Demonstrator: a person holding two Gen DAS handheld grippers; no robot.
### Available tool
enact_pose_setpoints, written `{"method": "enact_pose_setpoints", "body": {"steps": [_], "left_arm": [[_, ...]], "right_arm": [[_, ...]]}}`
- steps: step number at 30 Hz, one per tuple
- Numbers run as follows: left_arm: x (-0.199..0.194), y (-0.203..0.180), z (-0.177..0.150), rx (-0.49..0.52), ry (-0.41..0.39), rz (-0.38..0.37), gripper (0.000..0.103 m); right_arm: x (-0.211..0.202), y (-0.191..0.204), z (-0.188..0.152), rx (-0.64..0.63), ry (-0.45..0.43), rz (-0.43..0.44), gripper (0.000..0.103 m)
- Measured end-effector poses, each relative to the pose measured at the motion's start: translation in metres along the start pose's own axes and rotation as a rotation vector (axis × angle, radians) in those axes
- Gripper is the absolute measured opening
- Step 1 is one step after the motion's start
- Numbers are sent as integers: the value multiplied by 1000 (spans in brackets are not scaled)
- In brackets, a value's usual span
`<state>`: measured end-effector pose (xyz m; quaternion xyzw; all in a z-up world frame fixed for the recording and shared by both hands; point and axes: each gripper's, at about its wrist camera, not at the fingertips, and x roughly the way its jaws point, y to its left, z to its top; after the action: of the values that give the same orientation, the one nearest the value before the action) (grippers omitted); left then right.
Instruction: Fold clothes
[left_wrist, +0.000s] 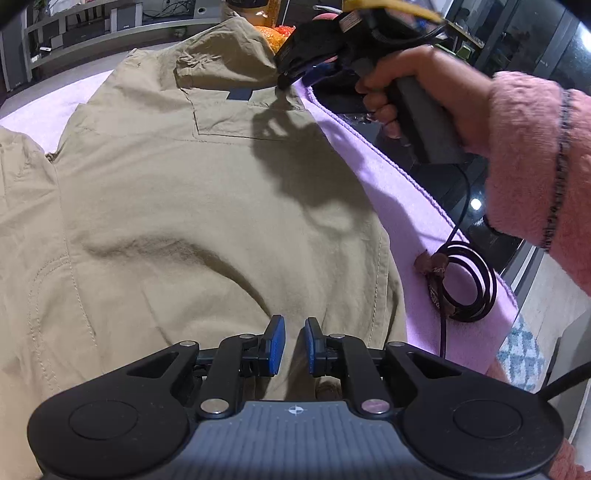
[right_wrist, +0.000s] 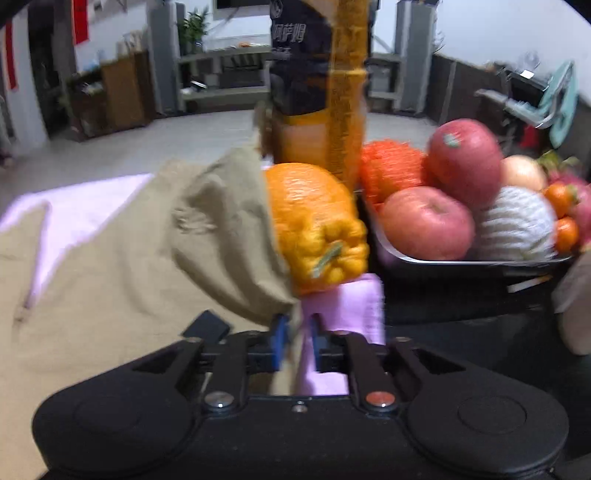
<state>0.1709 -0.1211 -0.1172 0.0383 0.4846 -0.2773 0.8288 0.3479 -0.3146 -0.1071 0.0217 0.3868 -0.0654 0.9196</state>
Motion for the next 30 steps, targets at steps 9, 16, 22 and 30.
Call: {"method": "enact_pose_setpoints", "body": {"steps": [9, 16, 22, 30], "left_arm": [[-75, 60, -23, -189, -175, 107, 14], [-58, 102, -39, -309, -86, 274, 9], [-74, 80, -60, -254, -71, 266, 10], [-96, 63, -93, -196, -32, 260, 10]], "right_arm": [[-85, 43, -55, -253, -5, 376, 38], [-74, 140, -113, -567, 93, 518, 39], [-94, 56, -126, -444, 164, 440, 45], [-160, -24, -144, -253, 253, 242, 42]]}}
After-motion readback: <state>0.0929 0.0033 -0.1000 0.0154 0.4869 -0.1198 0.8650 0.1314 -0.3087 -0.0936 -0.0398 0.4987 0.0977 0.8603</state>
